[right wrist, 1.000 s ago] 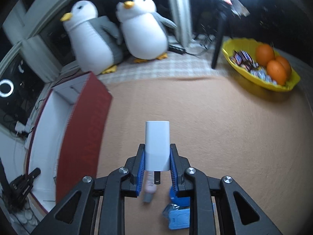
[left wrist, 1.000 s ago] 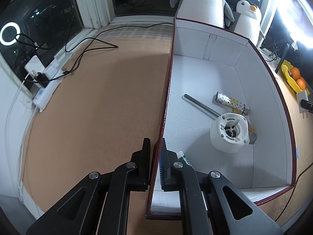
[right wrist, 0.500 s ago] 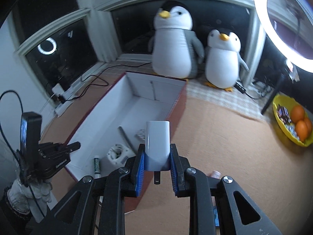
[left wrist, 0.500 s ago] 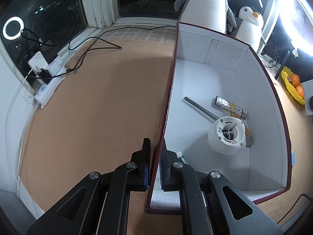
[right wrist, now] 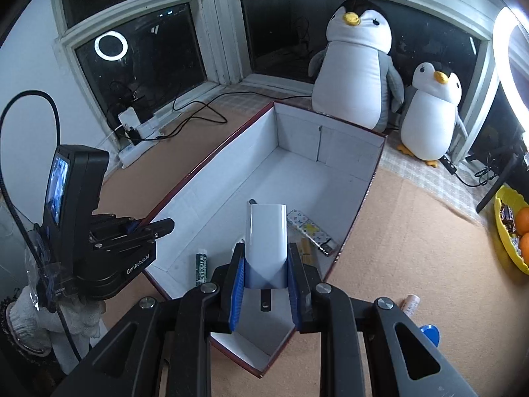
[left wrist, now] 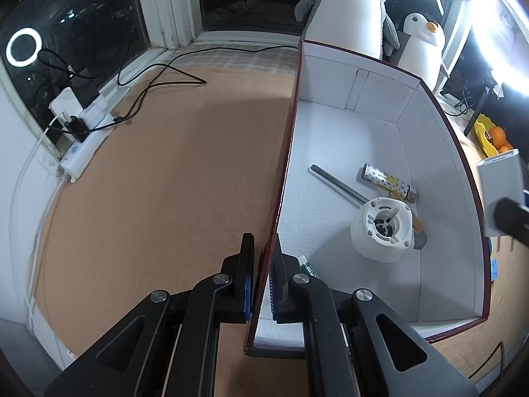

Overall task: Organize rigid objects
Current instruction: 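Lift the white charger with the right tool and carry it over the box, then open the right tool to drop the charger into the box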

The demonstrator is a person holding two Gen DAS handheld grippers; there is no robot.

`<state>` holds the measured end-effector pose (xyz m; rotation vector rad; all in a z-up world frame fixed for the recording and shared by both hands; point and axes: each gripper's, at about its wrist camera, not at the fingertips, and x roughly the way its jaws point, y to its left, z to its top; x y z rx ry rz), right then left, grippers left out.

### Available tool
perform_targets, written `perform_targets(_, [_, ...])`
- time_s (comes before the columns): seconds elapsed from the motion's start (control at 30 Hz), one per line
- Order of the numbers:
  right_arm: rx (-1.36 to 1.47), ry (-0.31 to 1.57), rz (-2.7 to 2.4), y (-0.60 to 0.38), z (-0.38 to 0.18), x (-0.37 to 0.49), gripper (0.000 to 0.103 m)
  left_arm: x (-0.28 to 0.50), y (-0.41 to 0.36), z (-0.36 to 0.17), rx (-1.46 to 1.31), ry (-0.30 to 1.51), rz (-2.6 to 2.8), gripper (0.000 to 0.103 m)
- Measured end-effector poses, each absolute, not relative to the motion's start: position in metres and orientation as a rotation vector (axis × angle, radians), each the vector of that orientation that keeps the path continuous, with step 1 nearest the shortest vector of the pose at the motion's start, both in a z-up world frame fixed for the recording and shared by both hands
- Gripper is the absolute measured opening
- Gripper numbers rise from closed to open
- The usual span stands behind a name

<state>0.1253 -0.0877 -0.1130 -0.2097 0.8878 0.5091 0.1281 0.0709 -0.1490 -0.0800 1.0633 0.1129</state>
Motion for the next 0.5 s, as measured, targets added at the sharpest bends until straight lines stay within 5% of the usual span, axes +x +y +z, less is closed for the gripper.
perform_targets(0.5, [-0.214, 0.940, 0.523, -0.077, -0.129, 0.128, 0.021, 0.128, 0.071, -0.148, -0.083, 1.060, 0.109, 0.007])
